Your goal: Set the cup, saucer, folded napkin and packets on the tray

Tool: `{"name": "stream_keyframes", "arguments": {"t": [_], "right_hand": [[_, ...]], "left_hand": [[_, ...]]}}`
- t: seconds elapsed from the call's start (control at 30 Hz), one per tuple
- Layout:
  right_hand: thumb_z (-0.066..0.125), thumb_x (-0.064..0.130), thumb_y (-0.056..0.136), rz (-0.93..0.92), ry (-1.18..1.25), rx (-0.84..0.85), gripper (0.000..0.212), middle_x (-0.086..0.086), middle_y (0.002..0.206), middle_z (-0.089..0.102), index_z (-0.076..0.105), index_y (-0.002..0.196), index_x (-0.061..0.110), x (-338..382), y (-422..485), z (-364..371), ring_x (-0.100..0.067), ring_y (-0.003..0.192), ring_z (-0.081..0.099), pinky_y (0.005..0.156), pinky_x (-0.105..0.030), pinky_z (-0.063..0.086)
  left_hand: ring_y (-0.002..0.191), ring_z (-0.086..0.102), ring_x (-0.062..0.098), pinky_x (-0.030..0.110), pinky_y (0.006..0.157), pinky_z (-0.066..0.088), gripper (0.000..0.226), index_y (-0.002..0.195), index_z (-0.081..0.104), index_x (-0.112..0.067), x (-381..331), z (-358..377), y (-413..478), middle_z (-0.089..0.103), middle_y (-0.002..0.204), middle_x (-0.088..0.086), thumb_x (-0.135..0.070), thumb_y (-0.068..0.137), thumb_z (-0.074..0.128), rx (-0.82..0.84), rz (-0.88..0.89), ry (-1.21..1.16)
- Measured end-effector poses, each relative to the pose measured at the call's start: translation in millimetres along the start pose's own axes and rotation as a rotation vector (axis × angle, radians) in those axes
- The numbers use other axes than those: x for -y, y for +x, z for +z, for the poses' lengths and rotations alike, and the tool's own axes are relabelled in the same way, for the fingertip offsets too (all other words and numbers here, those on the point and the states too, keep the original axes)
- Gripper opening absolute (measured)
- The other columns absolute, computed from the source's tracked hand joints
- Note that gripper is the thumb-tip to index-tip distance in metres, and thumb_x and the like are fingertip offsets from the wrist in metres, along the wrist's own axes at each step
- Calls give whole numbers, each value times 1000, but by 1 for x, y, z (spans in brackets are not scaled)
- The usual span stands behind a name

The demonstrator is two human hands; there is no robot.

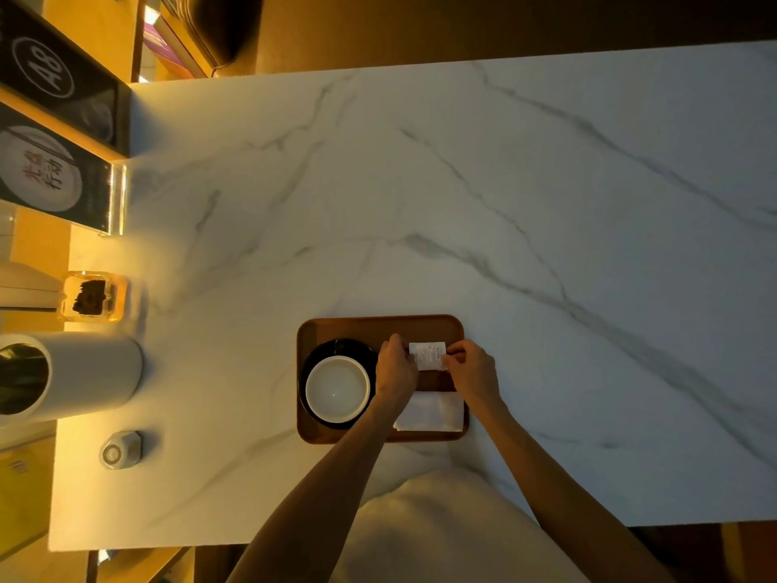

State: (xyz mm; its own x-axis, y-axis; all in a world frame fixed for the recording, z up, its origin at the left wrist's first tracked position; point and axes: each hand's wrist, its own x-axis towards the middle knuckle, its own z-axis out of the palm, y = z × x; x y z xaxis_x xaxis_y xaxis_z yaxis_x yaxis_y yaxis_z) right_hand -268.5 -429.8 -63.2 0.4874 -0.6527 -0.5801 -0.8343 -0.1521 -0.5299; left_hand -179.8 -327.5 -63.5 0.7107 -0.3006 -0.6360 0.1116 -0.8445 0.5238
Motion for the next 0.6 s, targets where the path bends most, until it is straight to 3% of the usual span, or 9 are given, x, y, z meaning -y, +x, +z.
{"name": "stream_keyframes", "arguments": {"t": [0.13,0.3,0.5,0.6], "right_hand": [[64,21,89,5,10,9,21,-13,109,68,61,106,8,1,-2,-1,-26,97,67,72,-21,50],[62,23,91,-7,4,40,23,-12,109,68,61,108,8,3,-11,-8,-24,95,65,72,-20,48],[56,23,95,-169,-34,-57,18,-8,99,70,64,104,10,9,-49,-34,-21,91,66,76,-21,48],[55,22,95,-268,-1,-136,15,-5,94,70,64,101,12,16,-73,-47,-17,87,65,74,-18,47]], "left_hand": [[100,60,26,44,84,57,16,107,52,-4,1,-7,-3,58,111,15,-3,92,53,47,28,-3],[98,62,24,28,71,53,16,109,53,-6,-6,-21,-20,59,111,12,-8,93,52,28,71,53],[86,58,17,27,70,48,14,102,59,-10,-10,-54,-57,62,100,7,-16,97,46,-28,301,143],[81,57,15,28,70,45,17,93,60,-12,-2,-84,-76,64,91,3,-18,98,45,-101,382,48]]}}
